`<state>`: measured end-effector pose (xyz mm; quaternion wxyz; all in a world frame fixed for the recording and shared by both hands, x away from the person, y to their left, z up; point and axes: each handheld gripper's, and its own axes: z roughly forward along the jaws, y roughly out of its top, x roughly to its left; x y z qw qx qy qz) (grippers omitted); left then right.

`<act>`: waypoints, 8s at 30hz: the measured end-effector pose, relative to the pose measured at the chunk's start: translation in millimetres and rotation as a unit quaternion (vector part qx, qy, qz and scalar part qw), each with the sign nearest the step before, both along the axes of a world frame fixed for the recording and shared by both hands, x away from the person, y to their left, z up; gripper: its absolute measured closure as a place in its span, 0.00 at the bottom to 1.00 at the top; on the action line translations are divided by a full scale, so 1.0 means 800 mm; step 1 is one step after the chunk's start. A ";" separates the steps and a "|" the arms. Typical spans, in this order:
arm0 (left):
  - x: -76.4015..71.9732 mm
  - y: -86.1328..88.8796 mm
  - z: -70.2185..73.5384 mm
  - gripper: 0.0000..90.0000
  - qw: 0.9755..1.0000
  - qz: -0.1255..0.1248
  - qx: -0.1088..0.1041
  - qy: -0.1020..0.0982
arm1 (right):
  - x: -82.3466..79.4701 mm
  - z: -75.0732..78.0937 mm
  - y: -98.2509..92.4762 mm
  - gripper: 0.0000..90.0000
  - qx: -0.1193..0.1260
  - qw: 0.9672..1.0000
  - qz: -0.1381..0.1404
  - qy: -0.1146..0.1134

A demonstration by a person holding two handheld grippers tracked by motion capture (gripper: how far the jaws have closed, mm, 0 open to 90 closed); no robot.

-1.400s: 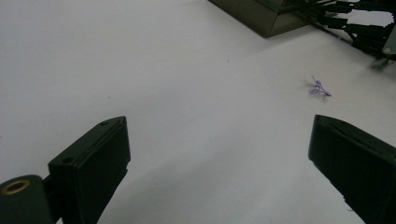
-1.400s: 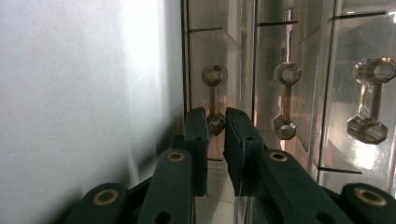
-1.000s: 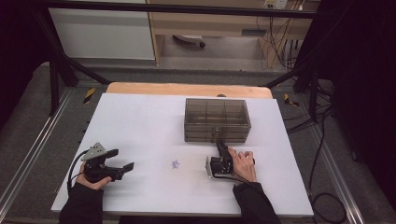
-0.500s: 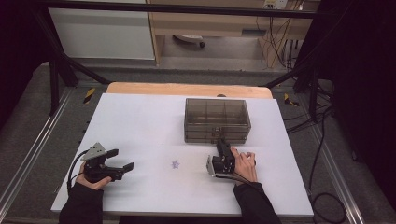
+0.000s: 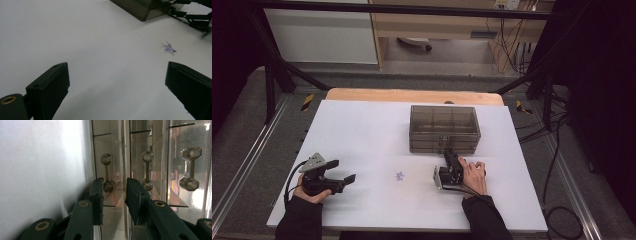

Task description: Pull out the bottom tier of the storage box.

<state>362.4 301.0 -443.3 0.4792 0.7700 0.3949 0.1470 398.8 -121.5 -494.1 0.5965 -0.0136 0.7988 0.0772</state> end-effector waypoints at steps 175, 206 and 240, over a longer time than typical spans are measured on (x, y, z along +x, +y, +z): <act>-0.002 0.000 0.001 0.05 1.000 0.000 -0.001 -0.002 | -0.067 0.009 -0.004 0.77 -0.021 0.999 0.028 0.003; -0.002 0.000 0.001 0.05 1.000 0.000 0.000 -0.002 | -0.077 0.009 -0.005 0.77 -0.023 0.999 0.036 0.009; -0.001 0.000 0.001 0.05 1.000 0.000 0.002 -0.002 | -0.074 0.018 -0.010 0.59 0.018 0.998 0.022 0.057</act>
